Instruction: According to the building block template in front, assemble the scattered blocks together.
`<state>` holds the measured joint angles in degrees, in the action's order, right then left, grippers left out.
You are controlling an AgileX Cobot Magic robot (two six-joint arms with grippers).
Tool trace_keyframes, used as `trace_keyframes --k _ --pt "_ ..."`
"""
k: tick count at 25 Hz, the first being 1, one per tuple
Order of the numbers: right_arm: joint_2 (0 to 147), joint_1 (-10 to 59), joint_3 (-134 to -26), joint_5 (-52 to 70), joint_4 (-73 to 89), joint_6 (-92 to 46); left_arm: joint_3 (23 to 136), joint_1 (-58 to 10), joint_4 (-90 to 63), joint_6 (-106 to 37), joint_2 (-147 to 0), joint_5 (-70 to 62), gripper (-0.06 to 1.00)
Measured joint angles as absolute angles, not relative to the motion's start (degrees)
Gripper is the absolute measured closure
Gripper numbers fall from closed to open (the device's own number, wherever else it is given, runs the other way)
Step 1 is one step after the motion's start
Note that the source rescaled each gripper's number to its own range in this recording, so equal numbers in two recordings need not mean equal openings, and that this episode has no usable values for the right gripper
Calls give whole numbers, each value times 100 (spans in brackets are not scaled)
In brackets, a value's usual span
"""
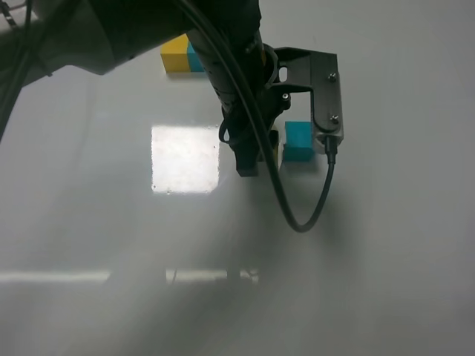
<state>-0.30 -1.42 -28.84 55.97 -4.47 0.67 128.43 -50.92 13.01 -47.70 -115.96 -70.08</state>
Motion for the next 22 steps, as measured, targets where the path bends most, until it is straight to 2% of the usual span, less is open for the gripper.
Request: trace_keyframes --k 15,16,17,20,21,22 --pt "-30 -142 -2884 5597 -447 67 12868 -5098 1258 -4741 -11620 -7008 94" --pt "-30 -142 -2884 5597 -447 67 12868 -5098 1258 -4674 -11620 -7003 91" --pt "-30 -142 -2884 5597 -447 67 12868 -5098 1277 -4555 -11624 -7003 83" --pt "-30 -142 -2884 5597 -447 67 12868 -5098 1350 -4258 -11631 -7003 44" --pt "-30 -142 -2884 5597 -447 67 12868 -5098 1366 -4216 -11631 -7003 34" --pt "-30 -142 -2884 5597 -447 67 12902 -5118 1366 -4181 -11631 -7008 29"
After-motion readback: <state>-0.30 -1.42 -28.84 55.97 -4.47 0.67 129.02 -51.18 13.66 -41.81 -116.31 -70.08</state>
